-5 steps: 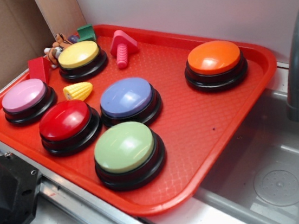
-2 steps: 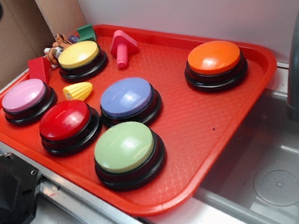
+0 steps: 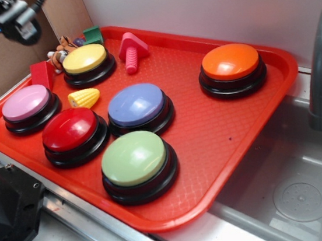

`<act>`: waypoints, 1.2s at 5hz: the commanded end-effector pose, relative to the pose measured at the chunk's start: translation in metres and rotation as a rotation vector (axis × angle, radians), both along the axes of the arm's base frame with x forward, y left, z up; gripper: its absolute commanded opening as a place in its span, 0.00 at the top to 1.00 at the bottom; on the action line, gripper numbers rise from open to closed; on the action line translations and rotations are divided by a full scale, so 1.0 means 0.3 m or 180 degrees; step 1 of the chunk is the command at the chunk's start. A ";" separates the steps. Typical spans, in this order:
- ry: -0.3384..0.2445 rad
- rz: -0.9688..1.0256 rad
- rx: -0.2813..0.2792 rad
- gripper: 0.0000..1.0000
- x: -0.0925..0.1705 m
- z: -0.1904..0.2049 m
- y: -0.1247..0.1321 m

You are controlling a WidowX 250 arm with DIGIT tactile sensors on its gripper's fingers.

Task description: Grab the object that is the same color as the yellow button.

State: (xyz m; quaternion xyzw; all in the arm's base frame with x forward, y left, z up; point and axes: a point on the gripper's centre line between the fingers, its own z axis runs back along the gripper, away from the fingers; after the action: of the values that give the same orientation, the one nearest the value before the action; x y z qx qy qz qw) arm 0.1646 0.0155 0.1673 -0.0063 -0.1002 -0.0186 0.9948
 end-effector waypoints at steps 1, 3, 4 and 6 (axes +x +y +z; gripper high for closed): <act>-0.0139 -0.0122 0.0056 0.00 0.081 -0.104 0.040; -0.0230 -0.0335 0.0097 0.00 0.134 -0.248 0.079; -0.0278 -0.0432 0.0140 0.00 0.155 -0.294 0.087; -0.0216 -0.0527 0.0068 0.00 0.172 -0.394 0.130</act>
State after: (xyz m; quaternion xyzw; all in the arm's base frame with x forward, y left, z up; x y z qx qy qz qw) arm 0.2116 0.0509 0.0435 -0.0108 -0.1212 -0.0996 0.9876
